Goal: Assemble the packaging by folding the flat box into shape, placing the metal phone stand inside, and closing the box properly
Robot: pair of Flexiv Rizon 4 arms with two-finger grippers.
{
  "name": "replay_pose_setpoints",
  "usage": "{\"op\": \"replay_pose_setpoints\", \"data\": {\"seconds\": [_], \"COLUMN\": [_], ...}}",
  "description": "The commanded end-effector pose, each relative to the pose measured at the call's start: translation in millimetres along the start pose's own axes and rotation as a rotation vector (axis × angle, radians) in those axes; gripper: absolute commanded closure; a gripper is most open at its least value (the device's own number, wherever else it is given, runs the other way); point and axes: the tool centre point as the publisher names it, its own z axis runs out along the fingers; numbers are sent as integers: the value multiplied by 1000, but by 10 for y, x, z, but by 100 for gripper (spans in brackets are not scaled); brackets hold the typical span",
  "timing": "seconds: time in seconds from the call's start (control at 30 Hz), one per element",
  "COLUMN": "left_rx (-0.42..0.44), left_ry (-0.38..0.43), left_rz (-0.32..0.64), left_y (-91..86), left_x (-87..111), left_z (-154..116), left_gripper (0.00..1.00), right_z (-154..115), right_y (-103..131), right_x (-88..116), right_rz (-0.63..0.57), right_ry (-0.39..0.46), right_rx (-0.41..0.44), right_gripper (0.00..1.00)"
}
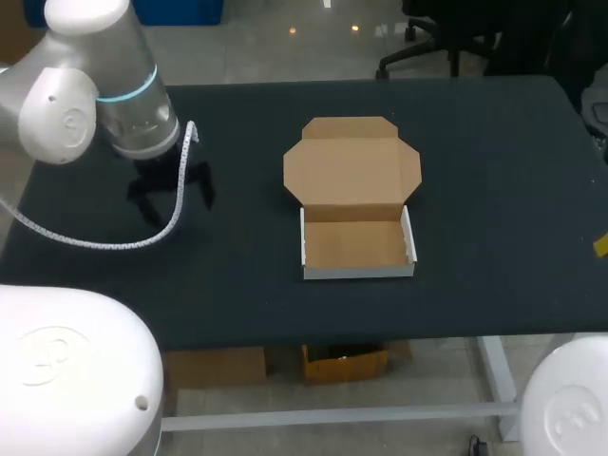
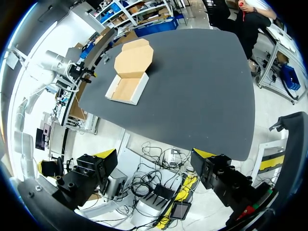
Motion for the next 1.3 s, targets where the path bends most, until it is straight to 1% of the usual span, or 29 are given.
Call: {"op": "replay_pose_setpoints", "data": {"seconds": [0.03,0.23,0.63,0.73,1.0,1.3], "left_rx": [2,2,-9,-13,-22,-18], "left_ry": [-8,-10,-27,-29,-31,-36], "left_rz": [-30,-40,-45,-48,-50,-58], "left_y": [-187,-432,-958,-1039,-1182,-1332], "left_x": [39,29,-35,-51,-80,-136], "left_z": [160,267,377,420,524,572], "left_gripper": [0,0,0,0,0,0], "right_z": [-20,-20,-20,-20,-20,-20], "right_y": [-8,-8,-8,-8,-8,-8], "right_x": [15,15,15,15,15,15], "right_rz": [1,1,1,1,1,1], "right_ry": [-1,-1,-1,-1,-1,-1], "right_rx": [1,1,1,1,1,1], "right_gripper": [0,0,0,0,0,0]}}
